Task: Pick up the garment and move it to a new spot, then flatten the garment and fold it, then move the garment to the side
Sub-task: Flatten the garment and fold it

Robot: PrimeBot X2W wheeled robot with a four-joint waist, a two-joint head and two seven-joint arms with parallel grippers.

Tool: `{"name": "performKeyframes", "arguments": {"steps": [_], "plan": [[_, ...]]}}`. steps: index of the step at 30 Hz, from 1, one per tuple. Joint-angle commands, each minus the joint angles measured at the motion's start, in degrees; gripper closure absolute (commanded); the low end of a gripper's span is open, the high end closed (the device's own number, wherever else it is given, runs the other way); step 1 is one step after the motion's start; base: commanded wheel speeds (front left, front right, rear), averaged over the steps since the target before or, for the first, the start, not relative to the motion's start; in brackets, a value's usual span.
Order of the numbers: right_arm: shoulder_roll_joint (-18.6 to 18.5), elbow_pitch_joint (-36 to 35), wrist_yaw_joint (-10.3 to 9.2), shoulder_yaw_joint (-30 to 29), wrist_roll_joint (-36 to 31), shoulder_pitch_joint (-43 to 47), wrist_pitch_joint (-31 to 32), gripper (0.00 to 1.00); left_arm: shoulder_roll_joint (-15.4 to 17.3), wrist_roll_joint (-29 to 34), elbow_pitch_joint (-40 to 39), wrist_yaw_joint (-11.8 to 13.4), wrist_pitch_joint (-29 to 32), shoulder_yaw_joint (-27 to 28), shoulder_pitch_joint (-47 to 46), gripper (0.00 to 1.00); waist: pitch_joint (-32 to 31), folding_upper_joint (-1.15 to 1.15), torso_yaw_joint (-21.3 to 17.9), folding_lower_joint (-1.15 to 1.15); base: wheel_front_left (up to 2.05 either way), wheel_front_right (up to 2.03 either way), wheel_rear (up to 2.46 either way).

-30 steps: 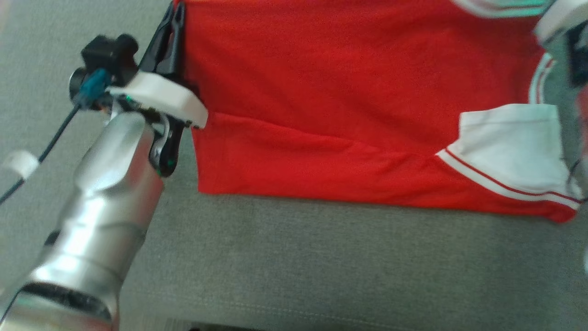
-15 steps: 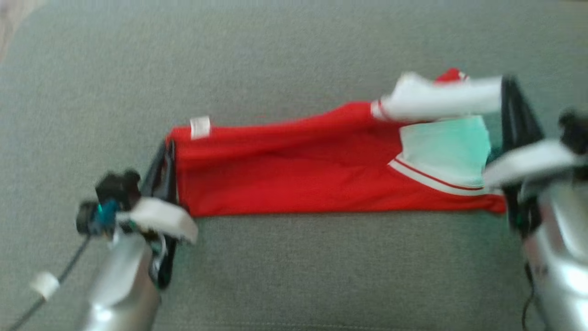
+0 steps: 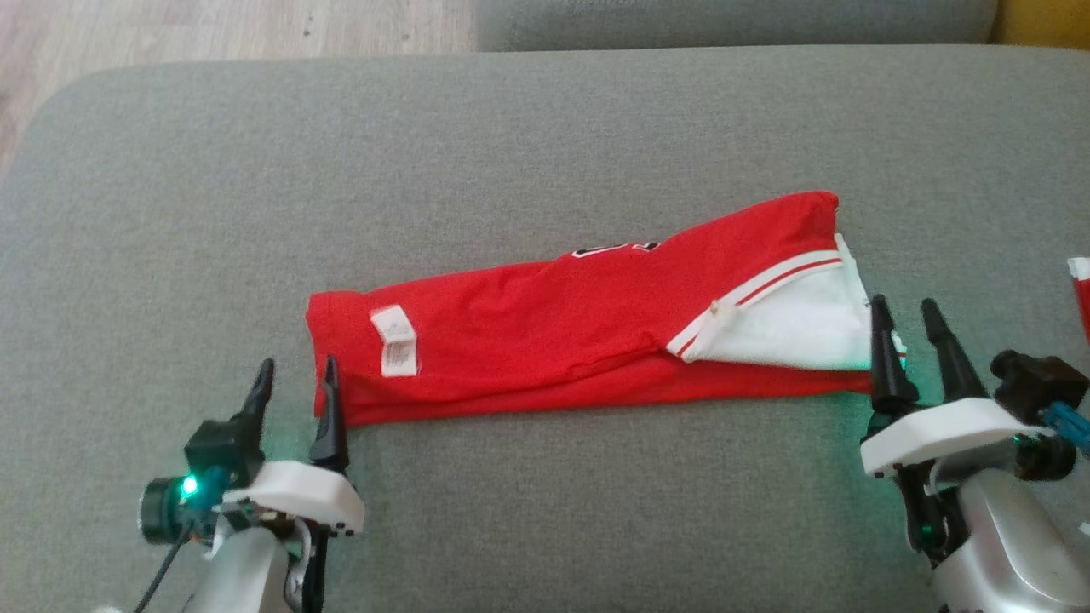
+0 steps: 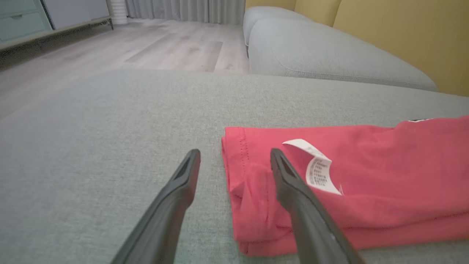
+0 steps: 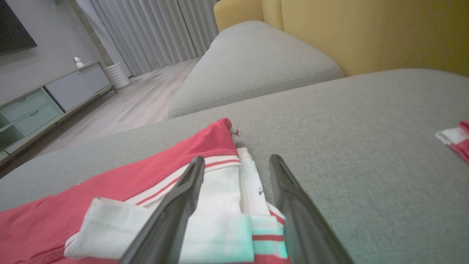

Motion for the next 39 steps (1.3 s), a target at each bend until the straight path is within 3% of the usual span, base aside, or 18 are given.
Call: {"name": "performKeyframes", "arguments": {"steps": [1, 3, 9, 17, 24, 34, 39], "plan": [[-0.02, -2.24, -0.04, 0.43, -1.91, -1.44, -0.68, 0.0, 0.48, 2.13, -3.76, 1.58, -0.55, 3.49, 0.39, 0.0, -0.36, -0.01, -0.19, 0.01, 0.0, 0.0, 0.0], [1.29, -3.54, -0.04, -0.87, -5.9, -1.28, -0.81, 0.0, -0.56, 4.76, -7.91, 3.71, -0.55, 5.87, 3.07, 0.0, -1.01, -0.01, -0.06, 0.01, 0.0, 0.0, 0.0], [4.74, -6.04, -0.04, -5.12, -13.05, 2.21, -0.85, 0.0, -2.21, 8.75, -13.44, 4.18, -0.55, 7.53, 8.82, 0.0, -3.25, -0.01, 0.79, 0.01, 0.0, 0.0, 0.0], [6.54, -5.01, -0.04, -6.71, -14.65, 4.87, -0.86, 0.0, -2.98, 10.22, -15.78, 3.49, -0.56, 8.09, 13.27, 0.0, -4.02, -0.01, 1.15, 0.01, 0.0, 0.0, 0.0], [6.5, -2.51, -0.04, -6.24, -17.06, 1.13, -0.86, 0.0, -3.1, 9.32, -15.53, 2.95, -0.56, 7.25, 11.71, 0.0, -1.47, -0.01, 1.37, 0.01, 0.0, 0.0, 0.0], [2.94, 12.57, -0.04, -10.97, -21.16, -10.92, 2.69, 0.0, -3.12, 5.77, -14.19, 3.62, -0.56, 3.47, 8.67, 0.0, 3.6, -0.01, 4.0, 0.01, 0.0, 0.0, 0.0], [3.12, 18.34, -0.04, -10.81, -19.54, -13.03, 3.62, 0.0, -3.12, 5.53, -14.26, 4.05, -0.56, 3.58, 8.28, 0.0, 4.59, -0.01, 4.98, 0.01, 0.0, 0.0, 0.0]]}}
